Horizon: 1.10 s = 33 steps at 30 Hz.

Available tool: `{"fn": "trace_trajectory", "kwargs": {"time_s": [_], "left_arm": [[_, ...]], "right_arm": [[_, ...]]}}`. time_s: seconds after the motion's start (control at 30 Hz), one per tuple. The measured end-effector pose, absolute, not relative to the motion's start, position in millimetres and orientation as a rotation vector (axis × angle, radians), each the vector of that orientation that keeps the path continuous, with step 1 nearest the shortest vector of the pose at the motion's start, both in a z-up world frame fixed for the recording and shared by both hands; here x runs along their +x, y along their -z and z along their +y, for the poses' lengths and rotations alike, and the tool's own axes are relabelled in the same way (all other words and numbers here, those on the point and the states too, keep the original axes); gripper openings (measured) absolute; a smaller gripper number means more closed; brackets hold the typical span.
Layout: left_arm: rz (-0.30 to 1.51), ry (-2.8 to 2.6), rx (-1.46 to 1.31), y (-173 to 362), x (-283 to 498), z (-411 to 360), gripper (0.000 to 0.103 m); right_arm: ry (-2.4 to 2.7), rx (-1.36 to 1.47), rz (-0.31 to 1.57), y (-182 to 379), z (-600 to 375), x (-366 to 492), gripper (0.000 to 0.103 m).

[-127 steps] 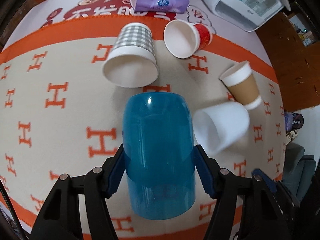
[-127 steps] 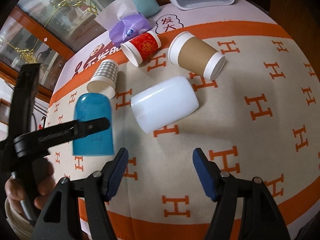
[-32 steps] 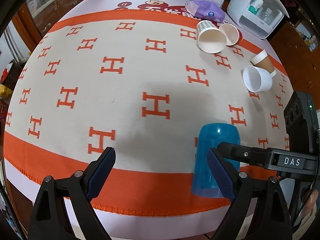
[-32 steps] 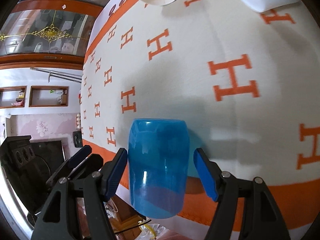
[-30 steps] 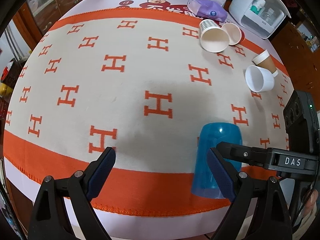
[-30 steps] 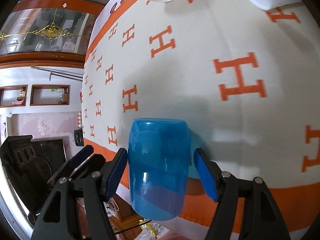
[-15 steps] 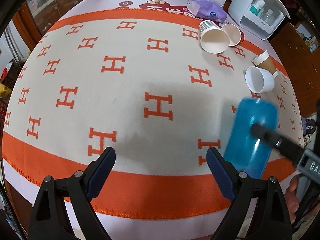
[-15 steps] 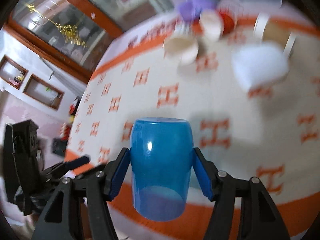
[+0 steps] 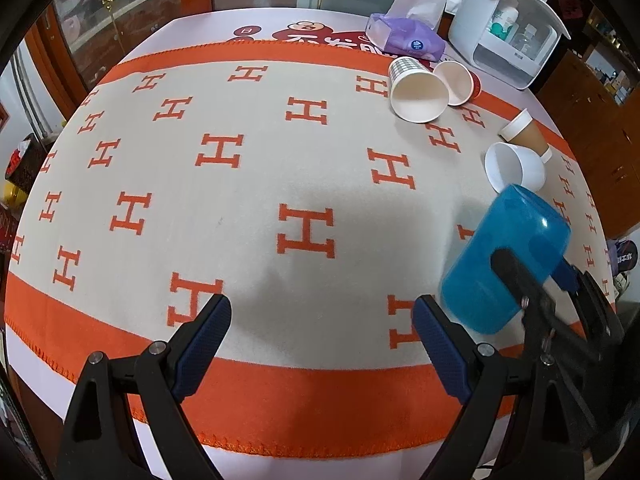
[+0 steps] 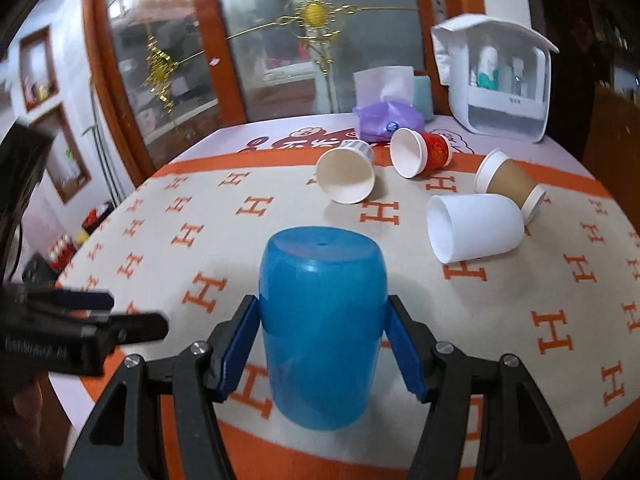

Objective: Flip cup upside down

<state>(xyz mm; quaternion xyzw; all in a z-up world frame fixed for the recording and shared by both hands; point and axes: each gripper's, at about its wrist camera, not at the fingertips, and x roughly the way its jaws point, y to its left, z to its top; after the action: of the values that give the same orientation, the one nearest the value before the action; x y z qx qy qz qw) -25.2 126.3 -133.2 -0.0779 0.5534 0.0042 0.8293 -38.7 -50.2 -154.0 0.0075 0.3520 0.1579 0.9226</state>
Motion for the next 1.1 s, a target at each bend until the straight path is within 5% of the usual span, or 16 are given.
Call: {"fn": "trace_trajectory", "kwargs": {"time_s": [1.1], "left_arm": [[1.243,0.068,-0.086,108,-71,93,0.095]], "right_arm": [[-0.251,0.143,1.024,115,-82,-95,0.07]]}}
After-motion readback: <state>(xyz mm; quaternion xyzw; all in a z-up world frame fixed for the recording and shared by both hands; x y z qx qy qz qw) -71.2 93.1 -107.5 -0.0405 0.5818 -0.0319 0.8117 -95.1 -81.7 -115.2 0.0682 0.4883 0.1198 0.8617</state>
